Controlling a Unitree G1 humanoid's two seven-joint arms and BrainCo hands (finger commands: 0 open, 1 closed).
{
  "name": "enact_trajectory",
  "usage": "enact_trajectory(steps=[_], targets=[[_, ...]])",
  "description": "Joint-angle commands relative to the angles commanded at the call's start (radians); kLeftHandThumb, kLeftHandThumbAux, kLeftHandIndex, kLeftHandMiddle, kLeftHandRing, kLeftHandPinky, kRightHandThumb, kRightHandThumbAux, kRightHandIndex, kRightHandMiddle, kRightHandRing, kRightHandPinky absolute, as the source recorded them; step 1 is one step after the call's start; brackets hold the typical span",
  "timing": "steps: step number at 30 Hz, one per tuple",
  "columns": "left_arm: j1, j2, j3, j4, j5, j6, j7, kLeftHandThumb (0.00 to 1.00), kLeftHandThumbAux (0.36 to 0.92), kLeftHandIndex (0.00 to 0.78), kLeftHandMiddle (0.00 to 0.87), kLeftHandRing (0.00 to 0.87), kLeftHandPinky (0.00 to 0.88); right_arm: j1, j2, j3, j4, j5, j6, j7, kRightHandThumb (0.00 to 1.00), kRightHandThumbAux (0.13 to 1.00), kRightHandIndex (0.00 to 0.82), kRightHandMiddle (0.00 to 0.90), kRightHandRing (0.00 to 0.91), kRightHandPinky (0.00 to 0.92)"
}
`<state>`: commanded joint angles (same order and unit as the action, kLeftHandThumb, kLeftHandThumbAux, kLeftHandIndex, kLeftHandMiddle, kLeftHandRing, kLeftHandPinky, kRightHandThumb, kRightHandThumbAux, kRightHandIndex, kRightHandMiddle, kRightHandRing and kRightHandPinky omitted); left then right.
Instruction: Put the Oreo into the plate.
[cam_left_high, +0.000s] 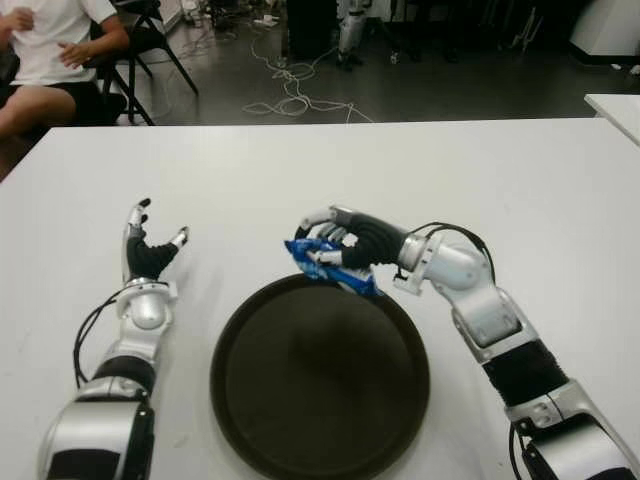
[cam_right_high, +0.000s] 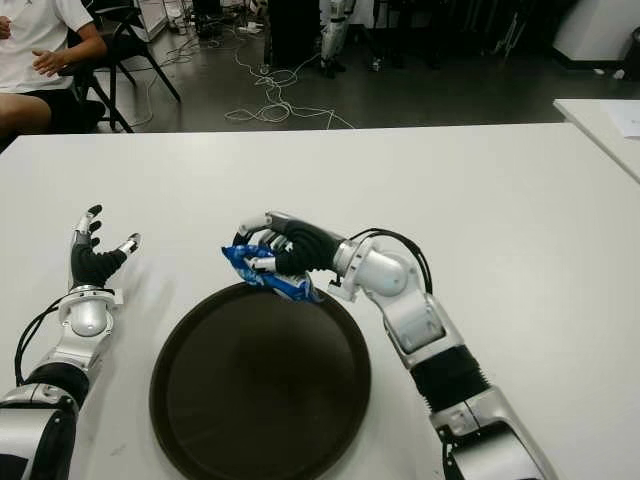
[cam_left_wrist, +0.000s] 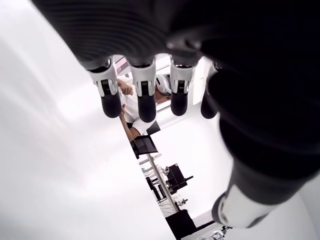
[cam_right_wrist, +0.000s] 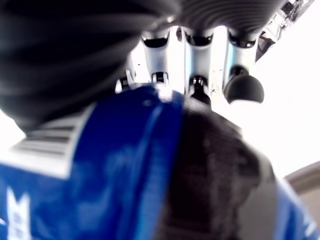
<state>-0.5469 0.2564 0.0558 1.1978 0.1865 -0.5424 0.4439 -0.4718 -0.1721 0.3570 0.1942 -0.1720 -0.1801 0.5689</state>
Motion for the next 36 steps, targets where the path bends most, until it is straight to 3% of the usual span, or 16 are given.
enact_trajectory(steps=[19, 28, 36], targets=[[0.001, -0.004, 0.002, -0.006, -0.005, 0.0, -0.005, 0.0, 0.8, 0.057, 0.079, 0.063, 0.053, -0.027, 0.006, 0.056, 0.055, -0.123, -0.03, -0.064, 0.685, 0.73, 0.438, 0.811, 0.83, 0.822], [0.001, -0.003, 0.005, -0.006, -0.01, -0.001, -0.012, 0.0, 0.794, 0.053, 0.081, 0.062, 0.048, -0.031, 0.002, 0.062, 0.066, -0.125, -0.051, -0.058, 0.683, 0.731, 0.437, 0.818, 0.832, 0.823], [-0.001, -0.003, 0.011, 0.0, -0.018, 0.006, -0.024, 0.0, 0.788, 0.052, 0.079, 0.059, 0.051, -0.004, -0.01, 0.055, 0.023, -0.09, -0.076, -0.035, 0.683, 0.73, 0.438, 0.821, 0.836, 0.825]])
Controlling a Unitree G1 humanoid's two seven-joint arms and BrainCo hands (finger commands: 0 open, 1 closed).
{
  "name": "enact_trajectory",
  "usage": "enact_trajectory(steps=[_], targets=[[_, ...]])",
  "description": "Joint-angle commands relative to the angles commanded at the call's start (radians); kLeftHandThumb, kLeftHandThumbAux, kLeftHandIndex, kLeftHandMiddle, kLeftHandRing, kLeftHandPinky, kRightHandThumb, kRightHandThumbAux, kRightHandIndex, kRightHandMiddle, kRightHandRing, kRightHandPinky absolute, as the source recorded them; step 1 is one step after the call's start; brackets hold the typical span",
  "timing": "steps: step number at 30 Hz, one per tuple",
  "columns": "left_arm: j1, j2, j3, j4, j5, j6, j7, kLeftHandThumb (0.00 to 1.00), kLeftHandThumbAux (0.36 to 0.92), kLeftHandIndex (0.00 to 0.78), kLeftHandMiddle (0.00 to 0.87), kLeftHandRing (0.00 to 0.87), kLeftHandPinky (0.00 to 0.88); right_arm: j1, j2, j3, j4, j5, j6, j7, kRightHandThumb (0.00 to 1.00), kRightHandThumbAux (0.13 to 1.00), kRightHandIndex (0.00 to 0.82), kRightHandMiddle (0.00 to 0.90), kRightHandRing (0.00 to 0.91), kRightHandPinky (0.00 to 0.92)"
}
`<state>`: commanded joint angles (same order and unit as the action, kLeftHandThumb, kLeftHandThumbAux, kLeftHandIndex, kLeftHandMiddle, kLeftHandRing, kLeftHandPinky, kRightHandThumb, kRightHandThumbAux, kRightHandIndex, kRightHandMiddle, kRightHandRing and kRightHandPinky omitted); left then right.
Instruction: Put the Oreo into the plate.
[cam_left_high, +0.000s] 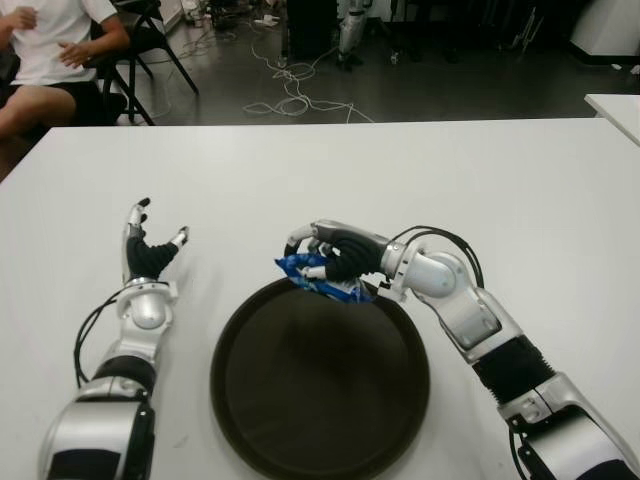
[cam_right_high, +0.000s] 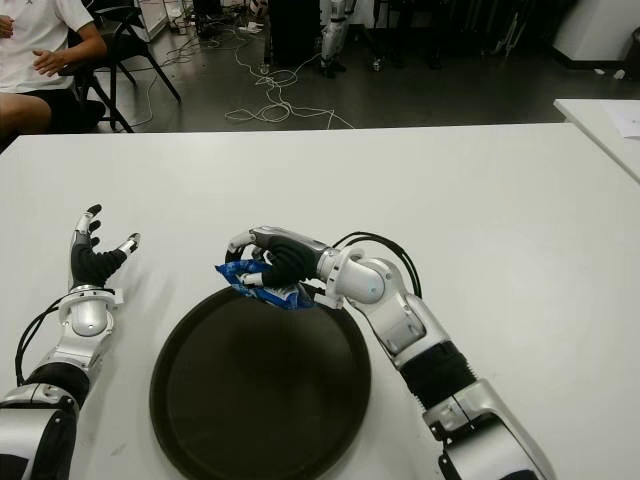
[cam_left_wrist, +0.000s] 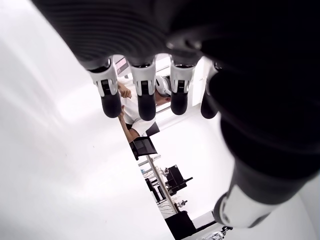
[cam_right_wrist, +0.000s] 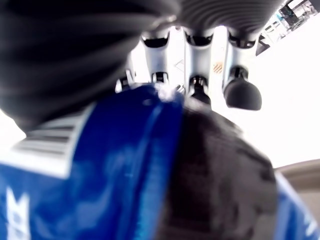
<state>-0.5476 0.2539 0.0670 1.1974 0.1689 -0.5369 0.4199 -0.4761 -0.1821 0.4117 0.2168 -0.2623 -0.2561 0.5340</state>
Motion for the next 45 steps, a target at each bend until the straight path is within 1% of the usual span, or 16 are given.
enact_trajectory(steps=[11, 20, 21, 22, 23, 24, 26, 27, 28, 29, 30, 32, 36, 39, 42, 45], targets=[[0.0, -0.001, 0.004, 0.001, -0.007, -0.004, -0.011, 0.0, 0.788, 0.052, 0.076, 0.059, 0.061, -0.006, -0.005, -0.001, 0.036, 0.005, -0.094, -0.012, 0.682, 0.732, 0.437, 0.822, 0.837, 0.828], [0.001, -0.003, 0.004, -0.002, -0.004, 0.001, -0.005, 0.0, 0.776, 0.054, 0.081, 0.063, 0.052, -0.008, 0.0, -0.01, 0.072, 0.029, -0.134, -0.013, 0.681, 0.733, 0.436, 0.797, 0.817, 0.805], [0.001, -0.003, 0.004, -0.002, -0.003, 0.003, -0.002, 0.0, 0.771, 0.053, 0.08, 0.061, 0.054, -0.007, 0.001, -0.013, 0.075, 0.039, -0.134, -0.009, 0.438, 0.753, 0.483, 0.746, 0.765, 0.744], [0.001, -0.003, 0.003, -0.002, -0.001, 0.004, 0.002, 0.0, 0.769, 0.053, 0.08, 0.061, 0.054, -0.003, 0.002, -0.019, 0.075, 0.057, -0.128, 0.002, 0.35, 0.761, 0.5, 0.728, 0.747, 0.722], [0.0, -0.003, 0.002, -0.002, 0.0, 0.005, 0.005, 0.0, 0.768, 0.054, 0.083, 0.063, 0.058, -0.001, 0.002, -0.022, 0.075, 0.07, -0.124, 0.009, 0.224, 0.754, 0.495, 0.66, 0.672, 0.642], [0.0, -0.003, 0.002, -0.002, 0.002, 0.005, 0.007, 0.0, 0.767, 0.055, 0.085, 0.065, 0.061, 0.0, 0.004, -0.028, 0.075, 0.097, -0.111, 0.028, 0.143, 0.75, 0.491, 0.615, 0.623, 0.589], [-0.001, -0.003, 0.0, -0.002, 0.004, 0.006, 0.011, 0.0, 0.767, 0.056, 0.089, 0.068, 0.064, -0.001, 0.011, -0.034, 0.075, 0.149, -0.083, 0.068, 0.073, 0.721, 0.451, 0.531, 0.533, 0.465], [-0.001, -0.003, 0.0, -0.001, 0.005, 0.006, 0.013, 0.0, 0.767, 0.057, 0.09, 0.07, 0.064, -0.002, 0.014, -0.036, 0.076, 0.171, -0.069, 0.086, 0.046, 0.688, 0.413, 0.457, 0.44, 0.327], [-0.002, -0.001, -0.002, 0.0, 0.008, 0.007, 0.015, 0.0, 0.768, 0.057, 0.09, 0.071, 0.064, -0.02, 0.018, -0.046, 0.107, 0.23, -0.052, 0.153, 0.037, 0.677, 0.4, 0.43, 0.407, 0.278], [-0.002, 0.0, -0.004, 0.001, 0.01, 0.009, 0.016, 0.0, 0.764, 0.059, 0.09, 0.072, 0.062, -0.034, 0.02, -0.053, 0.13, 0.273, -0.04, 0.201, 0.023, 0.617, 0.317, 0.323, 0.292, 0.178], [-0.003, 0.001, -0.005, 0.002, 0.012, 0.01, 0.017, 0.0, 0.762, 0.06, 0.09, 0.072, 0.06, -0.05, 0.026, -0.061, 0.16, 0.316, -0.032, 0.253, 0.015, 0.578, 0.264, 0.254, 0.218, 0.113], [-0.004, 0.003, -0.007, 0.005, 0.015, 0.013, 0.018, 0.0, 0.757, 0.061, 0.092, 0.075, 0.058, -0.068, 0.035, -0.072, 0.2, 0.366, -0.025, 0.318, 0.007, 0.522, 0.191, 0.174, 0.134, 0.058], [-0.005, 0.005, -0.01, 0.006, 0.018, 0.013, 0.021, 0.0, 0.749, 0.063, 0.098, 0.083, 0.067, -0.079, 0.042, -0.089, 0.24, 0.413, -0.019, 0.393, 0.001, 0.439, 0.084, 0.075, 0.031, 0.012], [-0.004, 0.005, -0.009, 0.006, 0.017, 0.01, 0.019, 0.0, 0.764, 0.064, 0.103, 0.085, 0.07, -0.083, 0.037, -0.102, 0.24, 0.434, 0.009, 0.427, 0.0, 0.365, 0.035, 0.032, 0.01, 0.003], [-0.002, 0.004, -0.007, 0.005, 0.014, 0.009, 0.014, 0.0, 0.771, 0.06, 0.097, 0.078, 0.062, -0.077, 0.035, -0.112, 0.215, 0.43, 0.06, 0.413, 0.0, 0.308, 0.011, 0.01, 0.003, 0.001], [-0.003, 0.003, -0.005, 0.004, 0.011, 0.007, 0.011, 0.0, 0.771, 0.057, 0.092, 0.075, 0.065, -0.071, 0.036, -0.116, 0.199, 0.408, 0.076, 0.384, 0.0, 0.274, 0.003, 0.003, 0.0, 0.0]])
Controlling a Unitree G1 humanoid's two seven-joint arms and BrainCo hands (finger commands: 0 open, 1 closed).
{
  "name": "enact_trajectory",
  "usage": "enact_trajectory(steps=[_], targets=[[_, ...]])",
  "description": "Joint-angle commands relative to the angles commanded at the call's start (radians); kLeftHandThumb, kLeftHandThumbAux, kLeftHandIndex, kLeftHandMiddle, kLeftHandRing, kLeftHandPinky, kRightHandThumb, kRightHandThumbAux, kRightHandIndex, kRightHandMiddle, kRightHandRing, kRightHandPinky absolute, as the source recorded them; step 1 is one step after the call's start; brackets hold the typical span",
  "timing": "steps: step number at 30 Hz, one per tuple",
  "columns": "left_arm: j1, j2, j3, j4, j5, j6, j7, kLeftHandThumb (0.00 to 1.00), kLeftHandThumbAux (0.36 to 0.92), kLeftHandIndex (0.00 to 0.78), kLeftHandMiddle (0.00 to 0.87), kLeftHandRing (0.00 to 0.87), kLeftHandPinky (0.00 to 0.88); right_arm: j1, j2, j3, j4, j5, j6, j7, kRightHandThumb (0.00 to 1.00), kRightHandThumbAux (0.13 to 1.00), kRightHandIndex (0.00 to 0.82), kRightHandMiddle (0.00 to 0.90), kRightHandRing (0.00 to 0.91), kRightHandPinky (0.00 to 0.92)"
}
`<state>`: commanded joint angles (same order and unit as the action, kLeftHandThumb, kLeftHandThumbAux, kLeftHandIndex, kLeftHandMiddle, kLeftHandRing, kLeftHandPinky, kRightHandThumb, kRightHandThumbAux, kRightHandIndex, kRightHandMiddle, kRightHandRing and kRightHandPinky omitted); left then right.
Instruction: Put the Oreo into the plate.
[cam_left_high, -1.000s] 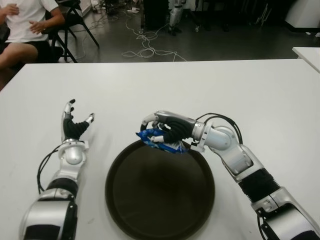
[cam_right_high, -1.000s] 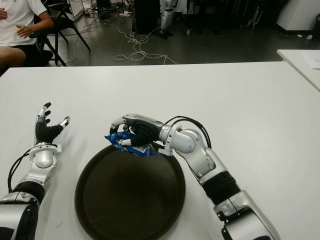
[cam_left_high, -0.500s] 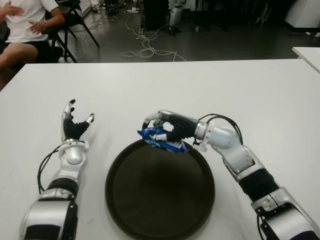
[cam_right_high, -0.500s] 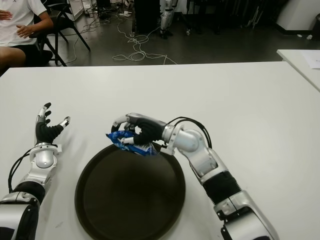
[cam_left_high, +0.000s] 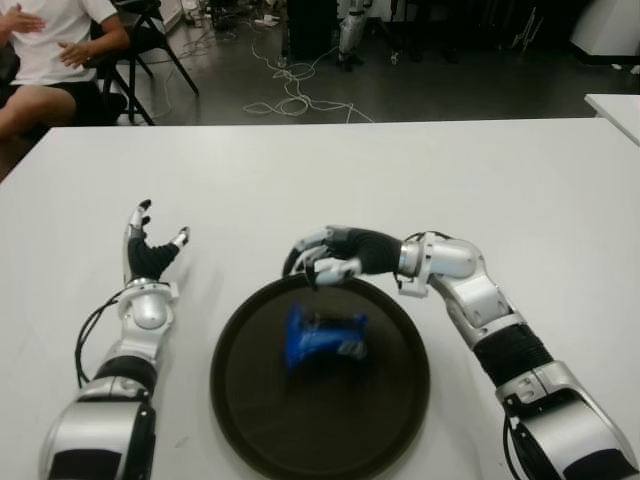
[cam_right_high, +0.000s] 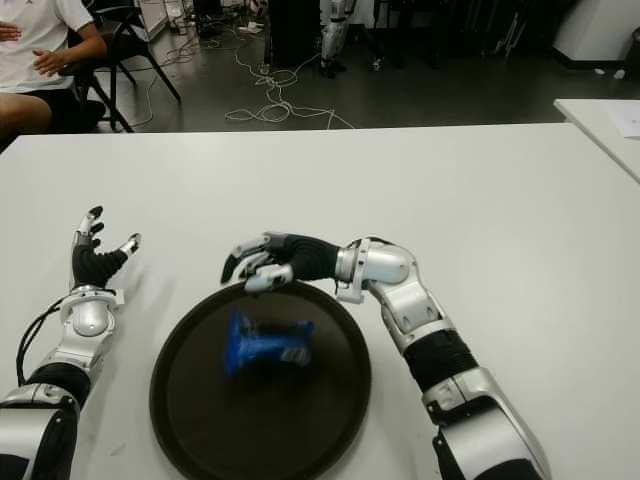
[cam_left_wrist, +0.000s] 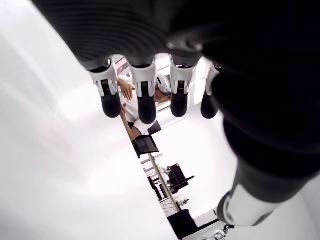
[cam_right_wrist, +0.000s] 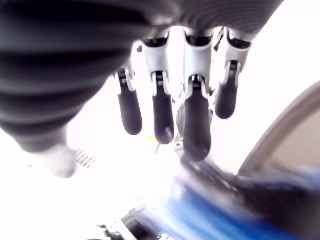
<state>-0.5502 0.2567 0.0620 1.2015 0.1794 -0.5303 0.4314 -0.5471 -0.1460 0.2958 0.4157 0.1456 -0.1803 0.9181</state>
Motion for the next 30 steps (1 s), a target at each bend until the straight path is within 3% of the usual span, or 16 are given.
enact_trajectory(steps=[20, 24, 30], targets=[[0.002, 0.002, -0.003, 0.001, 0.004, -0.003, 0.002, 0.0, 0.787, 0.053, 0.083, 0.063, 0.052, -0.018, -0.003, 0.004, 0.021, -0.034, 0.025, 0.007, 0.0, 0.195, 0.0, 0.0, 0.0, 0.0], [0.002, 0.002, -0.004, 0.001, 0.005, -0.005, 0.002, 0.0, 0.776, 0.053, 0.088, 0.072, 0.062, -0.011, -0.009, 0.011, 0.017, -0.075, -0.023, -0.025, 0.0, 0.186, 0.0, 0.0, 0.0, 0.0], [0.001, 0.002, -0.002, 0.003, 0.003, -0.005, 0.001, 0.0, 0.775, 0.056, 0.096, 0.083, 0.069, -0.024, 0.006, 0.005, 0.057, -0.068, -0.061, -0.011, 0.0, 0.185, 0.0, 0.0, 0.0, 0.0]])
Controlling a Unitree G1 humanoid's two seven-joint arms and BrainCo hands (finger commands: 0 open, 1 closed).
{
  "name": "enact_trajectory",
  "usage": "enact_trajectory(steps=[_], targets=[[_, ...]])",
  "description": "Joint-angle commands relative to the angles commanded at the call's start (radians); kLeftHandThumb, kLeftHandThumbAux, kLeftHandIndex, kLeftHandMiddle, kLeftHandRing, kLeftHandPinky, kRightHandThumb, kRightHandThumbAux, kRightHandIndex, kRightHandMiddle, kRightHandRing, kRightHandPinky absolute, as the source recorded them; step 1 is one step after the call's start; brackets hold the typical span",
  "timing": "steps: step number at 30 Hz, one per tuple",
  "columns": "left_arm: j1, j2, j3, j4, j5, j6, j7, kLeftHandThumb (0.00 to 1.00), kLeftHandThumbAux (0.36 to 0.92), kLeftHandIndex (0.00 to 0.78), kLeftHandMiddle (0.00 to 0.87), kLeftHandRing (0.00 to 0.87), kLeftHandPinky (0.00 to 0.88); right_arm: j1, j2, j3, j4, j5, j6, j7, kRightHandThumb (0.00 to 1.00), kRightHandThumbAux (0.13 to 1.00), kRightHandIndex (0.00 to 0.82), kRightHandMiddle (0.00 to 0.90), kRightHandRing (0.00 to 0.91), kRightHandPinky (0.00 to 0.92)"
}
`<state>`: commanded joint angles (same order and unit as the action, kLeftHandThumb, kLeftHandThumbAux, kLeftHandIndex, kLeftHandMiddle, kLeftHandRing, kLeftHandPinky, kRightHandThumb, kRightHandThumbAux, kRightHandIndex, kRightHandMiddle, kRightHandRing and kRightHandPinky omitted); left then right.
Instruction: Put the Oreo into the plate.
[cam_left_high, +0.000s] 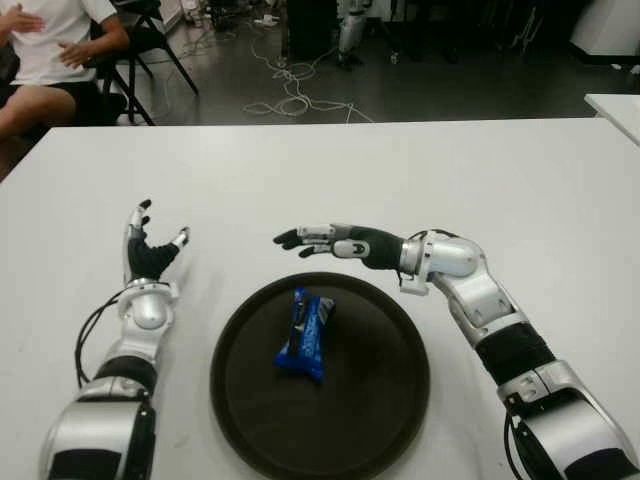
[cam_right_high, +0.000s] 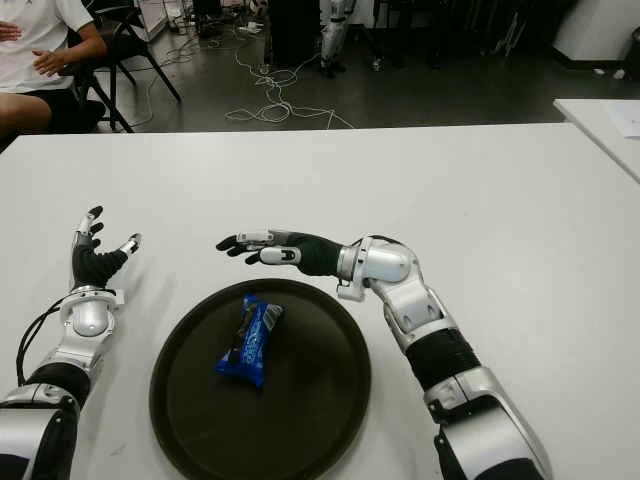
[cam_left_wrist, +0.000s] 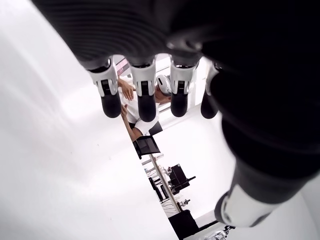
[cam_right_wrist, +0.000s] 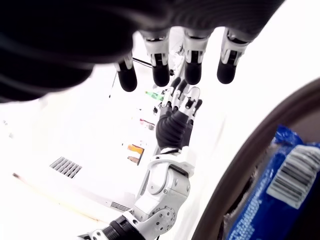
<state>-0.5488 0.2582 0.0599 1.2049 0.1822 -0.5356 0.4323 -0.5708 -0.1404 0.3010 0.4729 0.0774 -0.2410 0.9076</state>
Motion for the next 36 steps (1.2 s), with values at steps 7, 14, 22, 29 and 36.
enact_trajectory(steps=[7, 14, 22, 29, 36], targets=[[0.001, -0.001, 0.001, 0.001, -0.002, -0.004, -0.003, 0.0, 0.775, 0.059, 0.101, 0.085, 0.073, -0.02, 0.014, -0.004, 0.064, 0.001, -0.065, 0.014, 0.0, 0.168, 0.0, 0.0, 0.0, 0.0], [0.001, -0.002, 0.0, -0.001, 0.0, -0.004, 0.0, 0.0, 0.795, 0.058, 0.097, 0.078, 0.063, -0.014, 0.003, -0.015, 0.063, -0.007, -0.085, -0.003, 0.0, 0.167, 0.0, 0.0, 0.0, 0.0], [-0.001, -0.007, 0.002, -0.003, -0.003, -0.002, 0.004, 0.0, 0.787, 0.055, 0.089, 0.074, 0.062, -0.049, -0.002, -0.037, 0.105, -0.011, -0.078, -0.028, 0.0, 0.147, 0.0, 0.0, 0.0, 0.0], [0.0, -0.007, 0.002, -0.003, -0.002, -0.001, 0.006, 0.0, 0.787, 0.056, 0.09, 0.076, 0.062, -0.081, -0.06, -0.104, 0.231, -0.063, -0.169, -0.138, 0.0, 0.183, 0.0, 0.0, 0.0, 0.0], [0.003, -0.011, 0.006, -0.007, -0.008, -0.002, 0.005, 0.0, 0.789, 0.056, 0.085, 0.072, 0.063, -0.194, -0.064, -0.186, 0.449, -0.062, -0.271, -0.27, 0.0, 0.312, 0.0, 0.0, 0.0, 0.0]])
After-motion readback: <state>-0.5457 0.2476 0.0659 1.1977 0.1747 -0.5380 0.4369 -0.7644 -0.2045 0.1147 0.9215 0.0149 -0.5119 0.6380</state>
